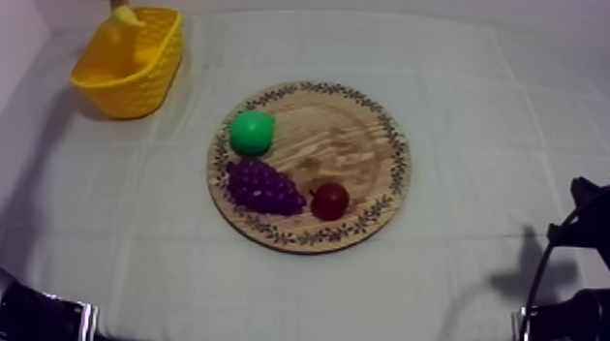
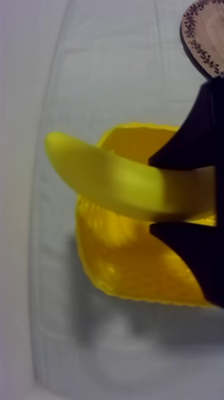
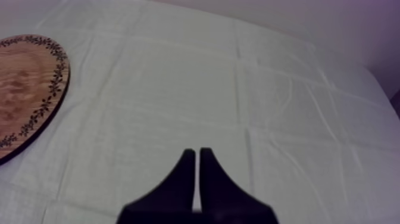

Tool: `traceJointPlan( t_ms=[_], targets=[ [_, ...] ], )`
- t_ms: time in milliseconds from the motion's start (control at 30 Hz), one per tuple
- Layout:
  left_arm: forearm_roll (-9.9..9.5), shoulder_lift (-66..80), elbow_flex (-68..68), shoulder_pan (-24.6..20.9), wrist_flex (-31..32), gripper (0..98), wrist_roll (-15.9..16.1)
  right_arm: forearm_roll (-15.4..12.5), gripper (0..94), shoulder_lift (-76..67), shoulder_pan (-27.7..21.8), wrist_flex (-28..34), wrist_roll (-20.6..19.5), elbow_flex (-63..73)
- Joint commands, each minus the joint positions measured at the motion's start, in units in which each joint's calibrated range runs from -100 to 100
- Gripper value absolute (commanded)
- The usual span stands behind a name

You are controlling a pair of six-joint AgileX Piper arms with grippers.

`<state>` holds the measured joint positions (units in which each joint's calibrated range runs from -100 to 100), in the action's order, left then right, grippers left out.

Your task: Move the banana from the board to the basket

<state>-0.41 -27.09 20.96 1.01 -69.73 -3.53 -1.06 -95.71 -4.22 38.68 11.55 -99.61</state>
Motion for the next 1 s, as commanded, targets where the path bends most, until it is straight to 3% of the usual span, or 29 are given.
traceJointPlan(
  t_ms=[0,667,967],
  targets=[
    [0.13,-0.4,-1.0,0.0,0.8,27.5,0.0,0.0,0.4,0.0,0.0,0.0,0.0,-0.1],
    [1.66,-5.7,-7.4,0.1,7.0,28.0,0.6,0.0,0.4,0.0,0.0,0.0,0.0,-0.1],
    [1.88,-5.9,-9.1,0.5,9.1,46.7,0.6,0.0,0.4,0.0,0.0,0.0,0.0,-0.1]
  ],
)
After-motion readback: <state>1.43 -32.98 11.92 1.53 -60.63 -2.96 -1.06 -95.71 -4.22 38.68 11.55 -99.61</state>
